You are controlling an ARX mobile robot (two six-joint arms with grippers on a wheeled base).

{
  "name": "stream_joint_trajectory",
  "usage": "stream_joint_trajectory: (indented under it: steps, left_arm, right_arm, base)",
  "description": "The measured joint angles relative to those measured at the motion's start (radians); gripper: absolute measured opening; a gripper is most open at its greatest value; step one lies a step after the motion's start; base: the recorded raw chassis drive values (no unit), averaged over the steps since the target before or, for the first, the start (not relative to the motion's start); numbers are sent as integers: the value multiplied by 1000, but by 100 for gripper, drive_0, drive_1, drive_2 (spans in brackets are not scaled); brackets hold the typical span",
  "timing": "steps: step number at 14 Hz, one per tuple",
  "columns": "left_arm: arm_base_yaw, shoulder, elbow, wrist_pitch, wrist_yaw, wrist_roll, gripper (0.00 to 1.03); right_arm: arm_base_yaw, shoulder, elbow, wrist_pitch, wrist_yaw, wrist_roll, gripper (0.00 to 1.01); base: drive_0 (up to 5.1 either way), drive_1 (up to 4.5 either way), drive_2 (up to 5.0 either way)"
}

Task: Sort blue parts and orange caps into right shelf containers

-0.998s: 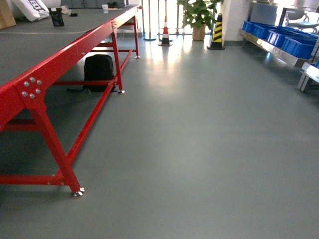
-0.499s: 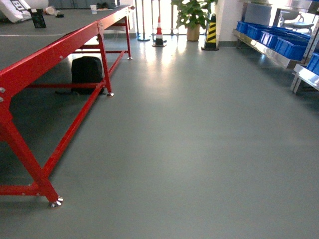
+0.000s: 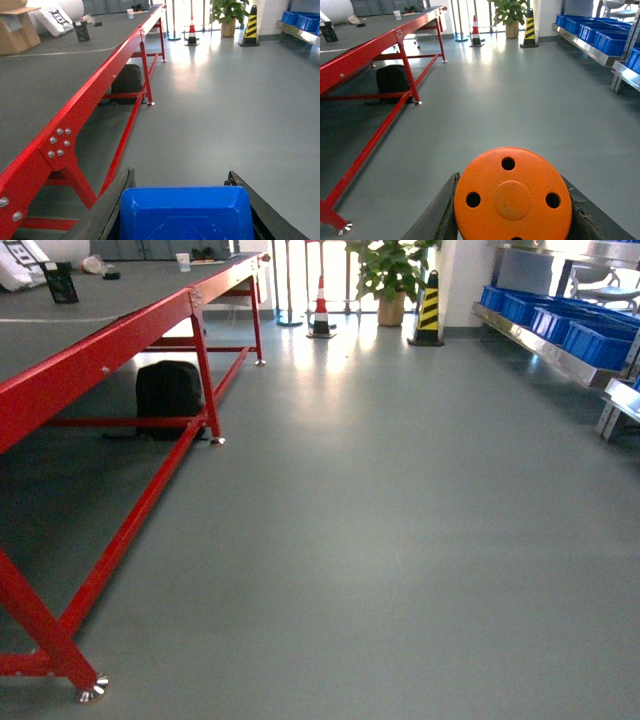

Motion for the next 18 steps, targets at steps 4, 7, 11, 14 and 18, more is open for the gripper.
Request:
stream_joint_trajectory:
  steps: [4,7,11,14,18]
  left_arm:
    - [1,0,0,-5,-1,0,45]
    - [1,1,0,-3,-1,0,45]
    - [1,1,0,-3,-1,0,45]
    - [1,0,0,0,-1,0,45]
    - [1,1,0,-4,-1,0,45]
  right_arm:
    - [0,-1,-1,3,-1,0,45]
    - [0,-2,-1,3,0,0,45]
    - [0,-2,-1,4,-1,0,45]
    - [0,-2,-1,2,0,0,45]
    - [0,0,-1,3,-3,0,45]
  base:
    - [6,438,-425]
    - [7,437,-422]
    - [-1,428,-429]
    - [4,433,-425]
    - [-5,423,-434]
